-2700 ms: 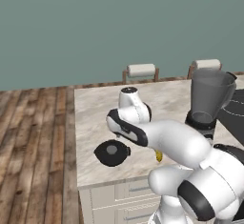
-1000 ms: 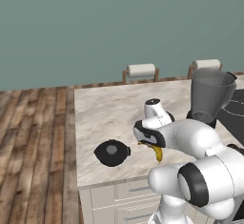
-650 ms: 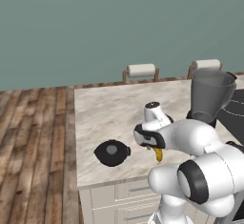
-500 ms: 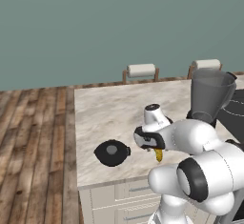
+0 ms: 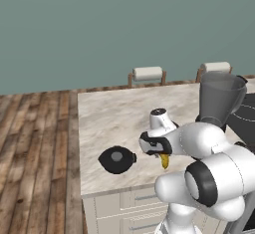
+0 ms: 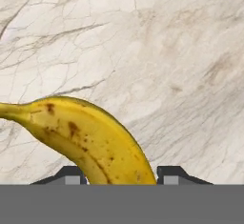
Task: Open the blender lid, put the banana in the blender, close the lid, and start the blender.
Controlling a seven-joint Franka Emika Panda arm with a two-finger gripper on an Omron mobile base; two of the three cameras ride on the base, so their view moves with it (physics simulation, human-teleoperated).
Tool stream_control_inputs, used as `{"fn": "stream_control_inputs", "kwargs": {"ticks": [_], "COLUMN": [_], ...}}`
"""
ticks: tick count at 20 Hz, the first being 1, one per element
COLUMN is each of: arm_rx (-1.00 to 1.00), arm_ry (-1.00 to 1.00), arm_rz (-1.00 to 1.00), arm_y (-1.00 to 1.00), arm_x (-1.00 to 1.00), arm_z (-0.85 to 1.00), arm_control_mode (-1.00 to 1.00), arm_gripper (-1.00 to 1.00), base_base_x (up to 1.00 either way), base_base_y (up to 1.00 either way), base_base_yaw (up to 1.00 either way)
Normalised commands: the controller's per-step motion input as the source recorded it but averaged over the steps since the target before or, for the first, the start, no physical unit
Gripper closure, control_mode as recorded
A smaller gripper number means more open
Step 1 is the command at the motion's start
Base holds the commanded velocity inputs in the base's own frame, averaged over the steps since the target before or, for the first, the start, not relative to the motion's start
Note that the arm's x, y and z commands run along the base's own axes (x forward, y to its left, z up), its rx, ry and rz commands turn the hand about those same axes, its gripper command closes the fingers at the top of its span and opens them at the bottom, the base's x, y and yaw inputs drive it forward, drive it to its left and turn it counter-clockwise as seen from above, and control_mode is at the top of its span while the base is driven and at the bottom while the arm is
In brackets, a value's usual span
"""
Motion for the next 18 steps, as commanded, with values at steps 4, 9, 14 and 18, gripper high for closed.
{"fn": "stream_control_inputs", "kwargs": {"ticks": [4,9,14,18], "arm_rx": [0.0,0.02,0.03,0.05], "arm_ry": [0.0,-0.06,-0.06,-0.08], "arm_rz": [0.03,0.0,0.0,0.0], "arm_y": [0.0,0.0,-0.01,-0.07], "arm_x": [0.0,-0.05,-0.07,-0.04], "arm_z": [0.17,0.75,1.0,1.0], "arm_control_mode": [-1.0,-1.0,-1.0,-1.0], "arm_gripper": [1.0,1.0,1.0,1.0], "base_base_x": [0.0,0.0,0.0,0.0], "base_base_y": [0.0,0.0,0.0,0.0], "base_base_yaw": [0.0,0.0,0.0,0.0]}}
